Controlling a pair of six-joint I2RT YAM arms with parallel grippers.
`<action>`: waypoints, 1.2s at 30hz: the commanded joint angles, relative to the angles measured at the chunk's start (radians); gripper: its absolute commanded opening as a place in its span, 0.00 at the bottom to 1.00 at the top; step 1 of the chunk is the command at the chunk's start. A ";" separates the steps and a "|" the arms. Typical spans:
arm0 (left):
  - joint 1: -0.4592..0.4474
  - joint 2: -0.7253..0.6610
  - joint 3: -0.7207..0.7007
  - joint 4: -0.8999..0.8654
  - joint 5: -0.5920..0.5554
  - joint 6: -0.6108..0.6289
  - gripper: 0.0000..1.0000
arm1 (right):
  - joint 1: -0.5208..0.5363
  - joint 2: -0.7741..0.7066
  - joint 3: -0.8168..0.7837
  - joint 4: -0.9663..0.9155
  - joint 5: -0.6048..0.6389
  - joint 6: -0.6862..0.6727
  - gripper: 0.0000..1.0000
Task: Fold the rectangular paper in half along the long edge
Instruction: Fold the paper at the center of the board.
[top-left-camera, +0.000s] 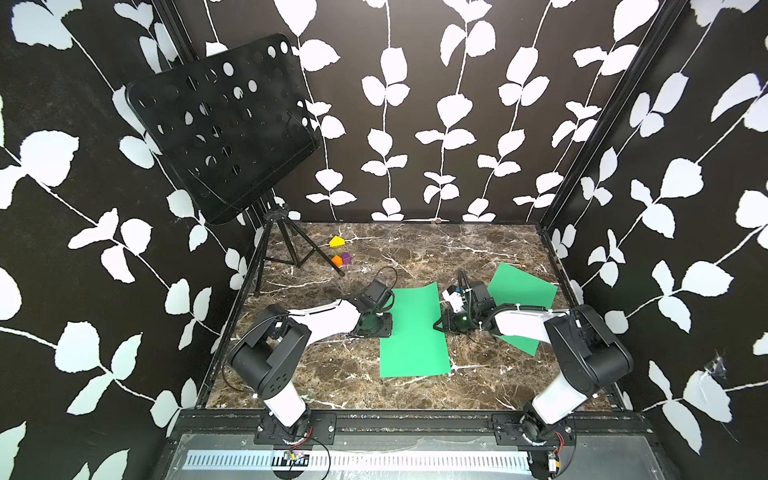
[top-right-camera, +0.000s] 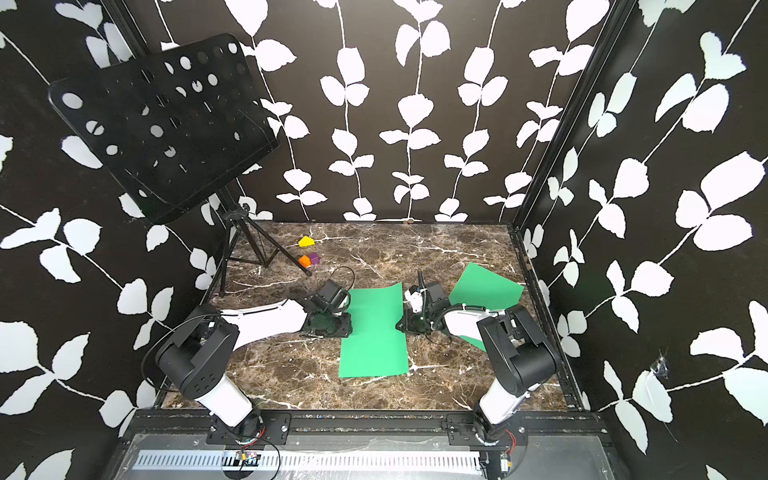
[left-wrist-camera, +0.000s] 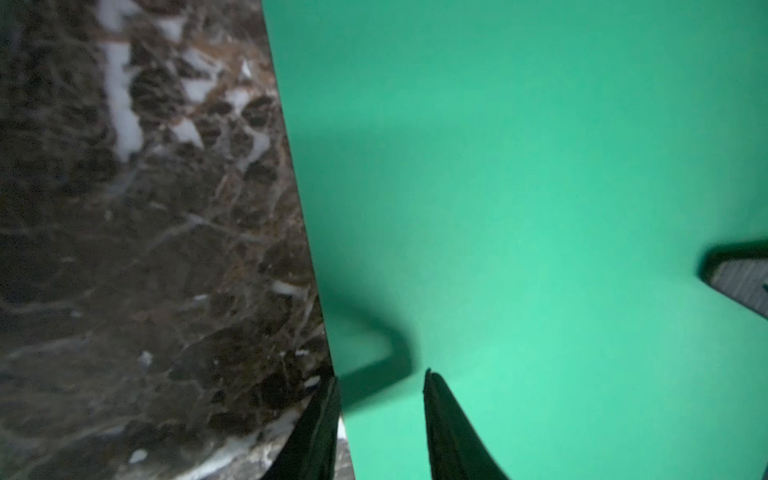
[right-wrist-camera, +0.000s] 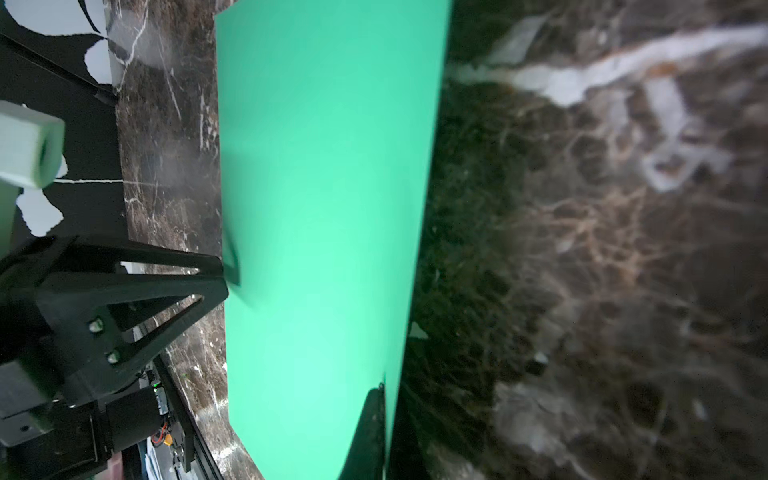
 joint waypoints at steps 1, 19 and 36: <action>0.003 0.050 -0.028 -0.035 -0.009 -0.002 0.28 | -0.011 -0.003 0.021 -0.001 -0.022 -0.018 0.19; 0.003 0.077 -0.040 -0.040 -0.026 0.010 0.24 | -0.031 -0.094 -0.031 0.044 0.071 0.063 0.33; 0.003 0.081 -0.042 -0.033 -0.024 0.010 0.24 | -0.036 -0.107 -0.054 0.061 0.098 0.091 0.07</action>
